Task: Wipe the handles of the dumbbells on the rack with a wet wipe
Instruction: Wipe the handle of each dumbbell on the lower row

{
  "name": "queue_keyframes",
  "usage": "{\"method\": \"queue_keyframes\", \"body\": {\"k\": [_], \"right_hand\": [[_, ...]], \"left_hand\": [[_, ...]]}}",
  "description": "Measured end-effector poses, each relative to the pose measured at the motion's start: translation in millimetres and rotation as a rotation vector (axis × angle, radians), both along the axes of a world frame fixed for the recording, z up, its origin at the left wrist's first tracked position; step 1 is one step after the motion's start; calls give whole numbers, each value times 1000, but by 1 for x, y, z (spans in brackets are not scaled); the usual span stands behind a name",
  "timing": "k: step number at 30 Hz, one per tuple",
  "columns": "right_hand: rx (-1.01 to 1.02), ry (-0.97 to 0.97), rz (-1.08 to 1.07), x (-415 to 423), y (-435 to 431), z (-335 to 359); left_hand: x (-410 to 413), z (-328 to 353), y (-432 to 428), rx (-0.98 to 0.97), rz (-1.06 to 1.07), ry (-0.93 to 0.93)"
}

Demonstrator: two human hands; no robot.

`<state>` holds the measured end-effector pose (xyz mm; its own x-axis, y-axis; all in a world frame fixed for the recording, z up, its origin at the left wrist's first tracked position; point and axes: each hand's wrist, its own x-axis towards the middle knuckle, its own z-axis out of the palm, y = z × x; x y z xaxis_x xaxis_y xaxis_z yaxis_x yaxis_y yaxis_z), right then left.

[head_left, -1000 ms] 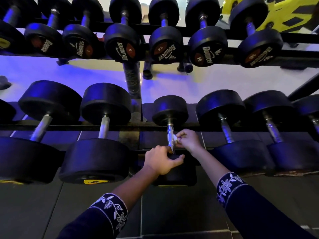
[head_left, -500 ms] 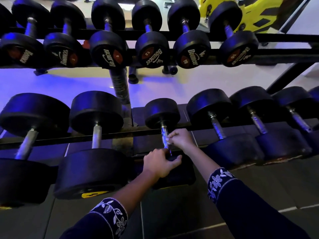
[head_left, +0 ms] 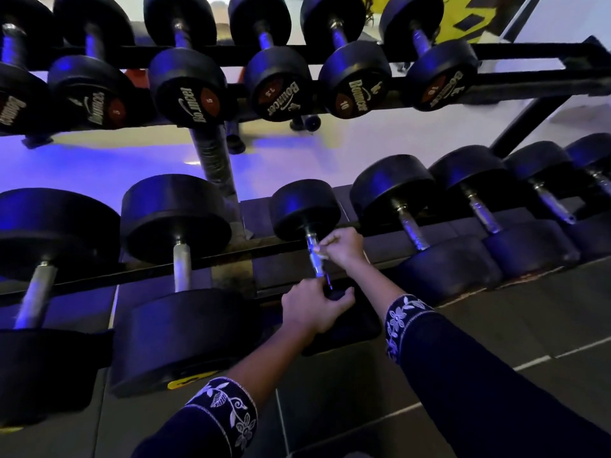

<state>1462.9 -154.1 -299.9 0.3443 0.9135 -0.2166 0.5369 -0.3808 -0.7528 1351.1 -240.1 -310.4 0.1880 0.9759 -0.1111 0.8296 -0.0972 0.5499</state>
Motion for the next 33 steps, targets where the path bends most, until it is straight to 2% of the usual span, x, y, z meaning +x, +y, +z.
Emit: {"method": "queue_keyframes", "body": {"k": [5,9,14,18,21,30,33], "right_hand": [[10,-80,116,2,-8,7],[-11,-42,201,16,-17,-1],[107,-91,270,15,-11,-12],[196,-54,309,20,6,-22],[145,-26,320,26,-1,-30],[98,-76,306,16,28,-10],[68,-66,343,20,12,-16]], "left_hand": [[0,6,1,-36,11,-10],[1,6,-2,-44,48,3],[10,0,0,-66,99,44],[34,0,-1,-99,268,72],[41,-4,1,-64,361,27],[47,8,-4,-115,386,61],[43,10,-7,-141,409,41]]}}
